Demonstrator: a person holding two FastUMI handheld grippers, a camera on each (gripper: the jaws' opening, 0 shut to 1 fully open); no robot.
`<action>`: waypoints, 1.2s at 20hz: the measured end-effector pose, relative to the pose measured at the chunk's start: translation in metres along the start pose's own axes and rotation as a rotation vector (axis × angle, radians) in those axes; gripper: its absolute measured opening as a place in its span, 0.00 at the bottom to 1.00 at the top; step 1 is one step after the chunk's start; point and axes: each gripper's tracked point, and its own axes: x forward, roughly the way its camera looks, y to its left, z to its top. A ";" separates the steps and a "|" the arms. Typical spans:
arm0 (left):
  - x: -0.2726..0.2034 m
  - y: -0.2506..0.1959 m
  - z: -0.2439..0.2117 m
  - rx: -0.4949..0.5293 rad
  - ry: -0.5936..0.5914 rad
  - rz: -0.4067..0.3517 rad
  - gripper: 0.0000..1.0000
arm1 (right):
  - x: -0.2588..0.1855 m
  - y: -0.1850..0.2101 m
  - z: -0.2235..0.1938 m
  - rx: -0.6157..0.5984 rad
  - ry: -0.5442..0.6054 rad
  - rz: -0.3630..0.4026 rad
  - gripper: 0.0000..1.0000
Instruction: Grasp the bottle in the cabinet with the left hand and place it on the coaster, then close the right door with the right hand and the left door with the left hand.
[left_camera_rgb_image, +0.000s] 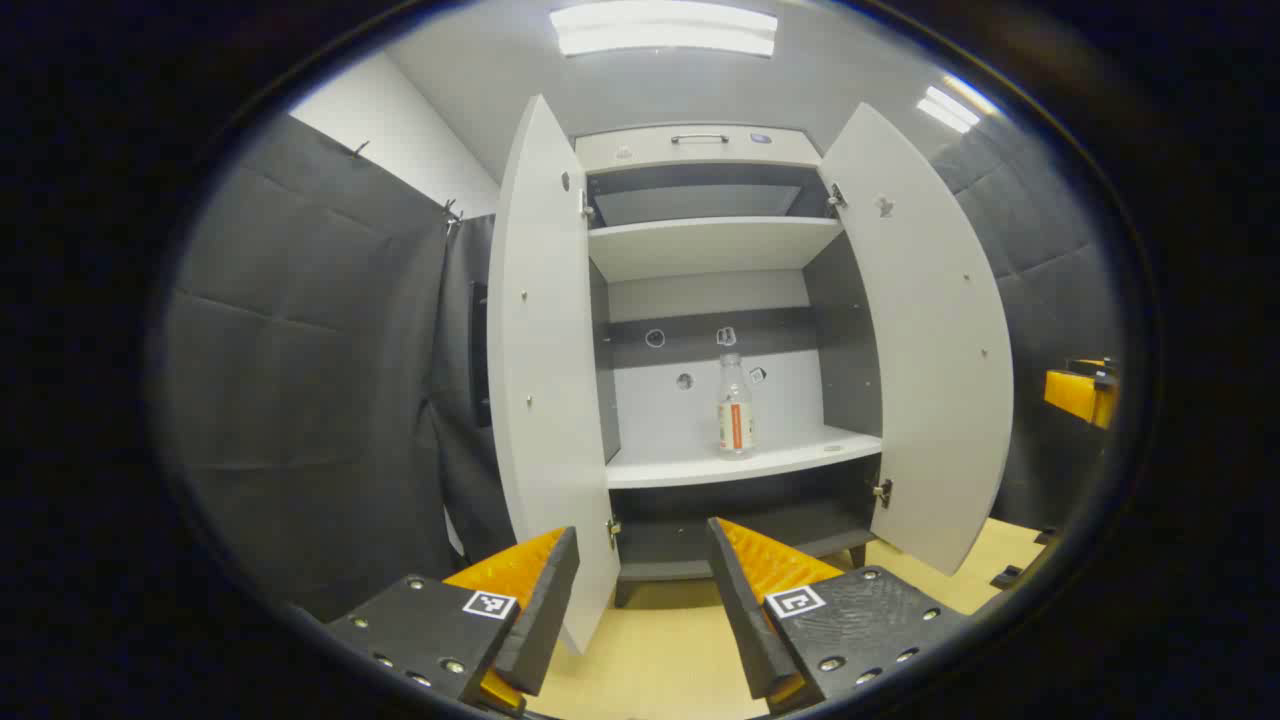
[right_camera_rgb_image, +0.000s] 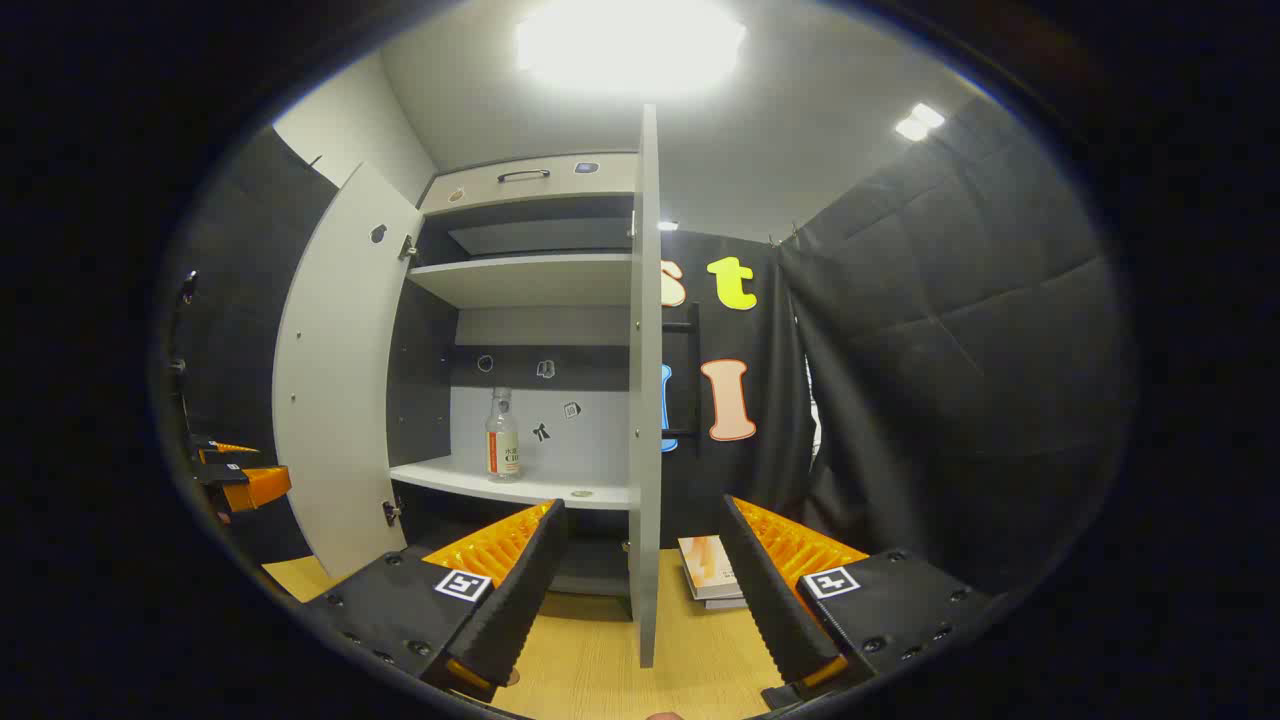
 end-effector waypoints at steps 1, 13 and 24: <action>-0.001 0.001 0.000 -0.003 0.001 0.003 0.75 | -0.001 0.001 0.001 -0.003 -0.002 0.002 0.97; -0.015 -0.005 0.000 0.003 -0.002 0.002 0.76 | -0.013 -0.003 -0.002 0.002 0.010 0.001 0.97; -0.008 -0.060 0.010 0.008 -0.001 0.004 0.76 | -0.008 -0.042 -0.006 -0.035 0.006 0.045 0.92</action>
